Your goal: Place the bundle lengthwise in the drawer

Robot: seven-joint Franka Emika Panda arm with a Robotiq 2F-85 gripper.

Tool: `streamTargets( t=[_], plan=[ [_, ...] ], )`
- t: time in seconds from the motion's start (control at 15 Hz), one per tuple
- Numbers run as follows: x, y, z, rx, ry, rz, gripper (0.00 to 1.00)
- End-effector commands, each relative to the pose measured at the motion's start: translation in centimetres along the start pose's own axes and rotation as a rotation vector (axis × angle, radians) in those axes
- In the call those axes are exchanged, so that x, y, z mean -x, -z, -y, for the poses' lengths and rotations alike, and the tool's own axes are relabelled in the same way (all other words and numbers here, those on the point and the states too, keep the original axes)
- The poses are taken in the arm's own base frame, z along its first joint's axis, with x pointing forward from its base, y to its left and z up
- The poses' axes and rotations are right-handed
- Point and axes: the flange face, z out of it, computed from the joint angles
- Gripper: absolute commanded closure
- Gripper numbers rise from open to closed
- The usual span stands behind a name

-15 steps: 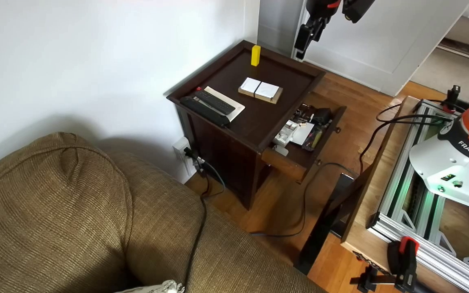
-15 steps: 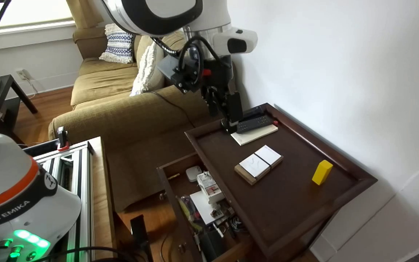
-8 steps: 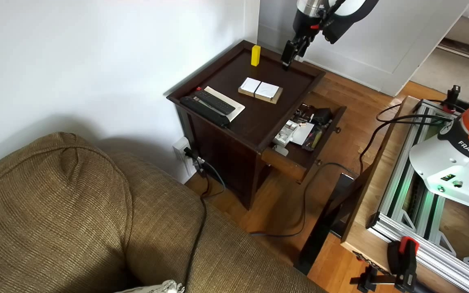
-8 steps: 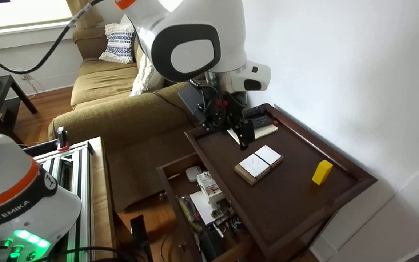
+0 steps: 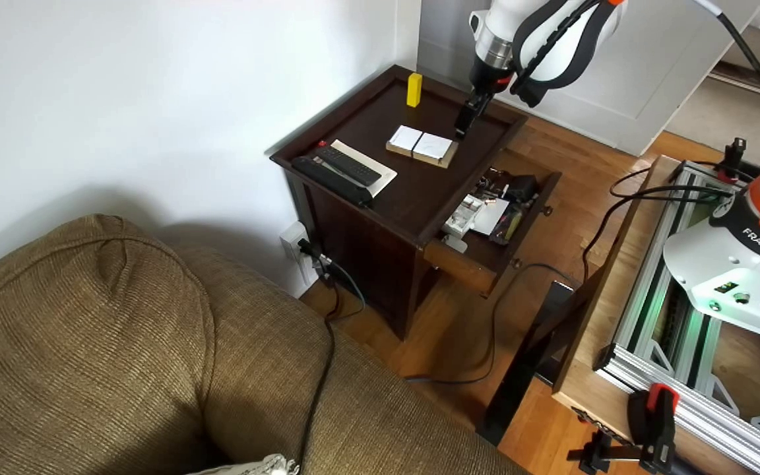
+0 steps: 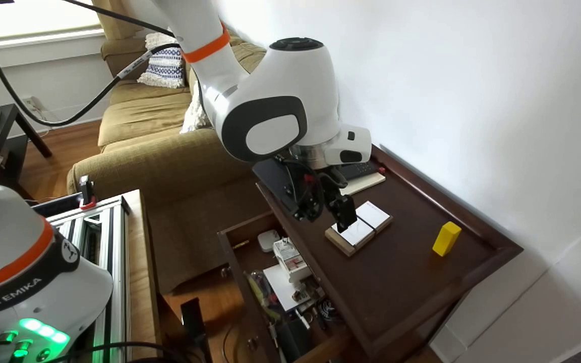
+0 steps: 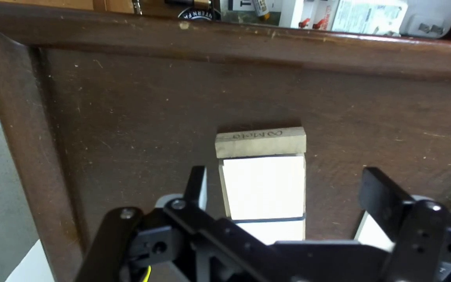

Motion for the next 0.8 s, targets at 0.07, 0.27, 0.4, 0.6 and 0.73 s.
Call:
streamTargets(
  t=[0.07,0.27,0.4,0.6,0.73],
  plan=[
    [-0.3,0.3,0.0,0.001,0.001,-0.007,0.0],
    [-0.4,0.5,0.0,0.002,0.001,-0.011,0.0],
    [-0.5,-0.5,-0.7,0.025,0.03,-0.023,0.0],
    [-0.3,-2.4,-0.6,0.01,0.068,-0.079,0.0],
    [-0.3,-3.6,-0.3,0.001,0.07,-0.132,0.0]
  ],
)
